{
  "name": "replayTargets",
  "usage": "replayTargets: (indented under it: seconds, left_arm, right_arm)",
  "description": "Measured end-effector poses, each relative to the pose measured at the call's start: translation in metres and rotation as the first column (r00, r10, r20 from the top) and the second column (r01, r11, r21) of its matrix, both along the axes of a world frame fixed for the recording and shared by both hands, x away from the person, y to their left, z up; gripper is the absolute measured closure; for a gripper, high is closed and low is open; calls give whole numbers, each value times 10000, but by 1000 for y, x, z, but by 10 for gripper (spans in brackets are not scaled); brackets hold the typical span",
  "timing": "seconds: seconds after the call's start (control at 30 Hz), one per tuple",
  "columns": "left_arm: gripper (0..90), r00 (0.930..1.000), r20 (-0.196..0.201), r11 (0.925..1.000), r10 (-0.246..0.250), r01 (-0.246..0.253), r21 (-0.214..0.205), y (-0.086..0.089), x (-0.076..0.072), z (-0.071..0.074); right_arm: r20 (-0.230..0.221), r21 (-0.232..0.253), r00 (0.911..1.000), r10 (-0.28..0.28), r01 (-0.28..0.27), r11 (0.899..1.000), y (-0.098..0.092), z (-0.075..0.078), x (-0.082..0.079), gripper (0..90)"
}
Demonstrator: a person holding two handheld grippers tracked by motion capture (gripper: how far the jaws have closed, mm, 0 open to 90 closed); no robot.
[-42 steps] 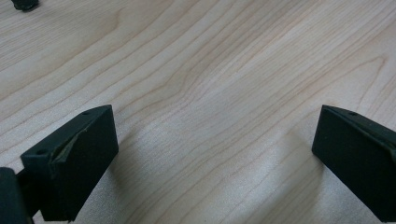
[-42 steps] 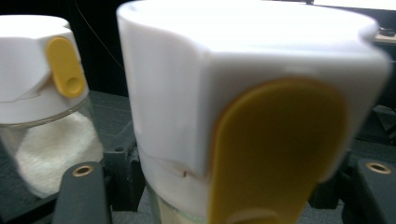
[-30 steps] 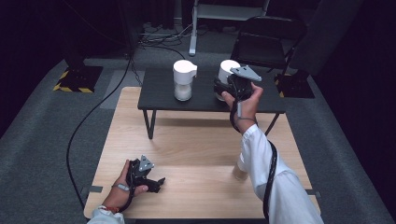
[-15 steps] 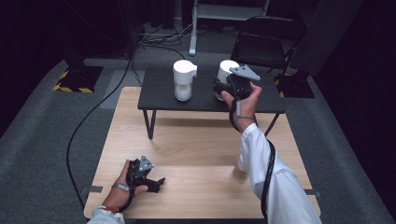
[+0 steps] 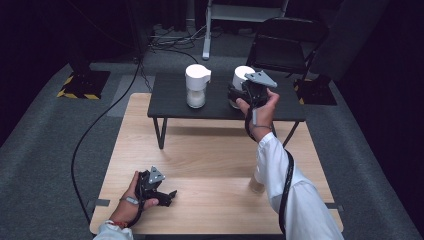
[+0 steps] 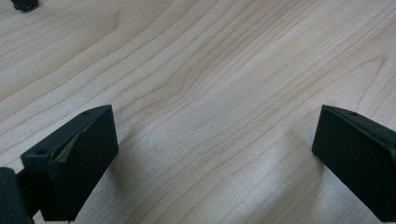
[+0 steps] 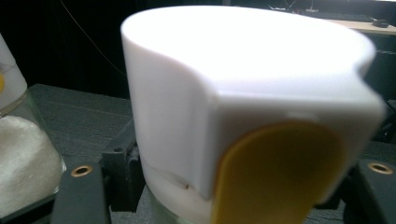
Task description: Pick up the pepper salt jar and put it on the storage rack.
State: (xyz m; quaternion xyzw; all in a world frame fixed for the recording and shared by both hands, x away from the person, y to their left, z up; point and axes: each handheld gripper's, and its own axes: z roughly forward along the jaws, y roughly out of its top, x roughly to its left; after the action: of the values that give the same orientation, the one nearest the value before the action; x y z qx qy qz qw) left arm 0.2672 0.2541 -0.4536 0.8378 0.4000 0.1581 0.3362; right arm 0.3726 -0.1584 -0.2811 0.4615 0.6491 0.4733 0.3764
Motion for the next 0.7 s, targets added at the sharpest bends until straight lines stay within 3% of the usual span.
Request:
replayTargets:
  seconds: [0.43, 0.7]
  left_arm:
    - [1, 10000, -7, 10000, 2, -2, -2, 0, 0, 0]
    - [1, 10000, -4, 10000, 4, -4, -3, 0, 0, 0]
  right_arm:
    - [-184, 79, 9996, 215, -214, 9997, -8, 2, 3, 284]
    - [-346, 110, 9991, 263, -260, 9996, -10, 3, 6, 227]
